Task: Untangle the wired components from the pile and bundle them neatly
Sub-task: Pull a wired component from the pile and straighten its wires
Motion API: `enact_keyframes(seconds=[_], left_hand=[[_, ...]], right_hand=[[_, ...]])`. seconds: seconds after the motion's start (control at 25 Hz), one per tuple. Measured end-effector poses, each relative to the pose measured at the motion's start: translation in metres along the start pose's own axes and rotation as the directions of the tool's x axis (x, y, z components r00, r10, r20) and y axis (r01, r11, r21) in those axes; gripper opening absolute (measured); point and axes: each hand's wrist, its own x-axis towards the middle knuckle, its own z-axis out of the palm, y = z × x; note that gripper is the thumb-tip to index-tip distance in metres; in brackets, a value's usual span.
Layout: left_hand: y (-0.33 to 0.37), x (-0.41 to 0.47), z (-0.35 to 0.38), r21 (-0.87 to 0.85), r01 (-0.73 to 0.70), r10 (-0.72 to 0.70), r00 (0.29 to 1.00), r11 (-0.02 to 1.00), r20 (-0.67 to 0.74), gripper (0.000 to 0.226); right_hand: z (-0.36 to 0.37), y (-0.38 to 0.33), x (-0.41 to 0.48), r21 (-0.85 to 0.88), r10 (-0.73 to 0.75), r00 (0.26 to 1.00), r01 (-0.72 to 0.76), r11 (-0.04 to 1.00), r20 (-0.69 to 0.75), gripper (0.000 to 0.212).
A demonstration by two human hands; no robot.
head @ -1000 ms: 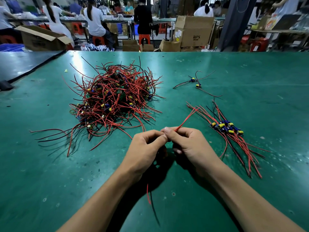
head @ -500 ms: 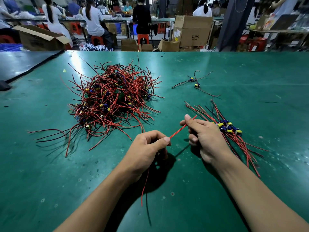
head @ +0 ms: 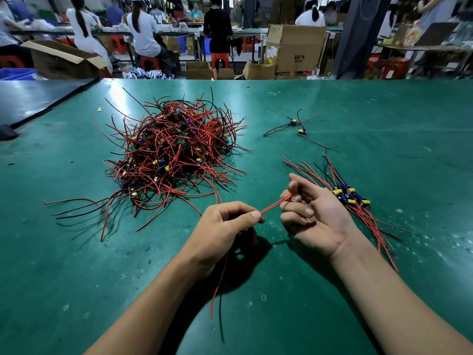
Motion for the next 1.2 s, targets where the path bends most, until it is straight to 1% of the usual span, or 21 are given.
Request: enact_keyframes(seconds=[0.12, 0.16, 0.2, 0.24, 0.28, 0.32, 0.36, 0.4, 0.44, 0.52, 0.6, 0.68, 0.72, 0.8, 0.84, 0.88, 0.96, 1.0, 1.04, 1.12, 1.2], left_hand=[[0.001, 0.002, 0.002, -0.049, 0.005, -0.008, 0.997, 0.999, -0.072, 0.013], [0.001, 0.002, 0.002, -0.048, 0.001, -0.005, 0.996, 0.999, -0.091, 0.013], [0.001, 0.002, 0.002, -0.042, 0.000, -0.004, 0.995, 0.999, -0.102, 0.013], [0.002, 0.002, 0.001, -0.045, 0.003, -0.008, 0.994, 0.999, -0.108, 0.013], [0.003, 0.001, 0.000, -0.068, 0.011, -0.019, 0.993, 0.998, -0.116, 0.013], [0.005, 0.001, -0.001, -0.110, 0.024, -0.038, 0.991, 0.994, -0.127, 0.014], [0.007, 0.002, -0.003, -0.162, 0.033, -0.057, 0.988, 0.986, -0.143, 0.014], [0.009, 0.003, -0.005, -0.216, 0.035, -0.072, 0.984, 0.976, -0.165, 0.014], [0.011, 0.004, -0.007, -0.258, 0.025, -0.078, 0.978, 0.966, -0.194, 0.015], [0.012, 0.007, -0.013, -0.246, -0.001, -0.068, 0.960, 0.969, -0.273, 0.015], [0.014, 0.008, -0.017, -0.225, -0.013, -0.063, 0.944, 0.974, -0.325, 0.014], [0.014, 0.008, -0.018, -0.270, -0.007, -0.087, 0.939, 0.963, -0.334, 0.013], [0.014, 0.008, -0.017, -0.303, 0.003, -0.107, 0.939, 0.953, -0.328, 0.012], [0.014, 0.008, -0.016, -0.330, 0.024, -0.132, 0.941, 0.944, -0.310, 0.011], [0.013, 0.008, -0.016, -0.333, 0.029, -0.135, 0.944, 0.943, -0.300, 0.011], [0.013, 0.007, -0.016, -0.343, 0.031, -0.135, 0.950, 0.939, -0.282, 0.011], [0.014, 0.006, -0.018, -0.373, 0.037, -0.121, 0.971, 0.927, -0.206, 0.013], [0.014, 0.005, -0.019, -0.389, 0.047, -0.114, 0.982, 0.920, -0.151, 0.013], [0.015, 0.004, -0.020, -0.413, 0.062, -0.112, 0.989, 0.909, -0.097, 0.012], [0.014, 0.004, -0.020, -0.445, 0.114, -0.131, 0.991, 0.888, -0.008, 0.016], [0.011, 0.004, -0.018, -0.451, 0.190, -0.180, 0.981, 0.872, 0.066, 0.017]], right_hand=[[-0.001, 0.003, 0.004, -0.138, -0.103, 0.995, 0.101, 0.985, -0.008, 0.038], [-0.001, 0.006, 0.005, -0.205, -0.140, 0.990, 0.131, 0.970, -0.030, 0.045], [-0.003, 0.009, 0.005, -0.305, -0.183, 0.982, 0.159, 0.939, -0.052, 0.044], [-0.005, 0.014, 0.007, -0.448, -0.246, 0.968, 0.197, 0.872, -0.055, 0.036], [-0.008, 0.019, 0.007, -0.629, -0.327, 0.945, 0.243, 0.739, -0.019, 0.026], [-0.011, 0.025, 0.007, -0.794, -0.392, 0.918, 0.281, 0.540, 0.058, 0.017], [-0.012, 0.030, 0.006, -0.893, -0.413, 0.895, 0.314, 0.321, 0.167, 0.011], [-0.014, 0.034, 0.006, -0.927, -0.383, 0.885, 0.343, 0.153, 0.264, 0.009], [-0.014, 0.038, 0.005, -0.928, -0.324, 0.888, 0.366, 0.067, 0.327, 0.011], [-0.012, 0.043, 0.002, -0.913, -0.237, 0.886, 0.408, -0.012, 0.399, 0.019], [-0.011, 0.048, 0.001, -0.898, -0.249, 0.863, 0.429, -0.094, 0.439, 0.033], [-0.008, 0.053, 0.001, -0.890, -0.320, 0.831, 0.438, -0.129, 0.455, 0.043], [-0.007, 0.055, 0.001, -0.882, -0.366, 0.804, 0.451, -0.138, 0.469, 0.044], [-0.004, 0.056, 0.002, -0.848, -0.475, 0.715, 0.509, -0.149, 0.513, 0.036], [-0.003, 0.056, 0.002, -0.839, -0.522, 0.686, 0.532, -0.118, 0.508, 0.033], [-0.001, 0.054, 0.002, -0.843, -0.555, 0.695, 0.538, -0.022, 0.458, 0.032], [0.004, 0.050, 0.002, -0.790, -0.544, 0.782, 0.526, 0.316, 0.304, 0.030], [0.007, 0.046, 0.001, -0.731, -0.512, 0.823, 0.504, 0.459, 0.247, 0.029], [0.008, 0.042, 0.000, -0.683, -0.475, 0.853, 0.480, 0.551, 0.215, 0.028], [0.009, 0.034, -0.003, -0.618, -0.378, 0.897, 0.433, 0.656, 0.228, 0.025], [0.008, 0.029, -0.006, -0.608, -0.245, 0.932, 0.361, 0.707, 0.268, 0.023]])
